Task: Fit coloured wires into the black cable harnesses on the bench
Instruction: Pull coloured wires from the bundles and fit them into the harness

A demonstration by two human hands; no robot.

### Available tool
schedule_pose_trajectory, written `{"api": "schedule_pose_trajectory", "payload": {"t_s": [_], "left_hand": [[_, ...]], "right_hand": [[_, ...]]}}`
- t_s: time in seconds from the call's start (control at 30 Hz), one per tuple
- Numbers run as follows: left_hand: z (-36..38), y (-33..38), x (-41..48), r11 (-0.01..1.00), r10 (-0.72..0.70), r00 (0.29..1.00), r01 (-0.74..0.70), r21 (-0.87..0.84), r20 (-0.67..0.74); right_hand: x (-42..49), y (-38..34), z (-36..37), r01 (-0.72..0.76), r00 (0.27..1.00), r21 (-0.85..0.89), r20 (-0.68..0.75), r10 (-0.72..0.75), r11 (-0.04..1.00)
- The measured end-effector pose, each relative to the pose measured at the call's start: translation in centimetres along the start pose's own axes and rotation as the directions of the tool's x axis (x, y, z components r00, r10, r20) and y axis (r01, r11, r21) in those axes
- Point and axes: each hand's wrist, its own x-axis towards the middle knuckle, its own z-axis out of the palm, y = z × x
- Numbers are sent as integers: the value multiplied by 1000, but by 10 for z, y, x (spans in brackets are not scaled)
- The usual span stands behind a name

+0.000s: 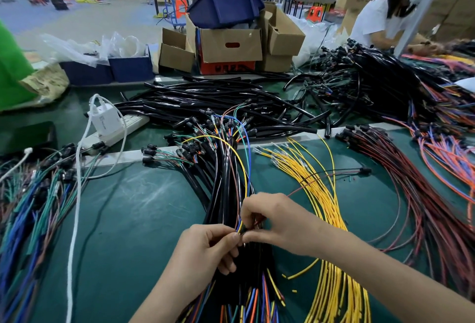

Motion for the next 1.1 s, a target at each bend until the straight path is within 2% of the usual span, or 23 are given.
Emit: {"api": "schedule_pose_trajectory", "payload": {"t_s": [0.07, 0.13, 0.17, 0.2, 0.23, 0.27, 0.3, 0.33, 0.4, 0.5, 0.6, 0.7, 0.77, 0.87, 0.97, 1.1], "left_hand": [[0, 0, -1, 999, 15, 1000, -15, 46, -5], [0, 0, 0, 999, 13, 1000, -13, 44, -4], [0, 0, 1, 999, 9, 1000, -9, 39, -2], [-1, -1, 1, 1000, 5, 1000, -5, 31, -2], [-2, -2, 2, 1000, 0, 1000, 0, 19, -4], [-2, -3, 2, 1000, -7, 1000, 7, 4, -6], [-1, -3, 2, 1000, -13, 1000, 12, -12, -7], [-1, -4, 3, 1000, -17, 1000, 17, -24, -6], [0, -4, 3, 999, -16, 1000, 16, -34, 1], [-1, -5, 5, 999, -15, 1000, 15, -49, -4], [1, -5, 5, 998, -11, 1000, 10, -70, -18], [2, -3, 6, 998, -1, 1000, 0, -61, -24], [1, -4, 6, 999, 4, 1000, -6, -54, -25], [1, -4, 6, 999, 15, 1000, -15, -49, -16], [0, -6, 6, 999, 22, 1000, -22, -36, -16], [1, -7, 6, 999, 21, 1000, -21, -39, -12]], "right_hand": [[-6, 8, -13, -39, 998, 15, -46, 40, 999], [-16, 30, -42, -98, 958, 131, -255, 129, 986], [-24, 48, -60, -140, 887, 180, -415, 204, 974], [-35, 71, -80, -208, 763, 200, -579, 287, 958], [-49, 96, -99, -318, 603, 182, -718, 347, 930], [-68, 126, -116, -479, 445, 151, -808, 387, 865], [-90, 155, -130, -656, 325, 135, -837, 440, 742], [-114, 184, -141, -803, 244, 134, -815, 525, 581], [-159, 229, -149, -948, 126, 122, -707, 696, 295], [-197, 254, -145, -997, 5, 59, -614, 789, 52], [-207, 258, -139, -1000, 4, 9, -634, 773, 13], [-203, 259, -142, -998, 47, -70, -609, 792, 6], [-197, 257, -149, -998, 65, -61, -598, 799, 36], [-182, 245, -165, -994, 82, -3, -693, 716, 111], [-168, 232, -179, -976, 55, 107, -719, 693, 189], [-156, 220, -181, -952, -10, 246, -622, 783, 183]]}}
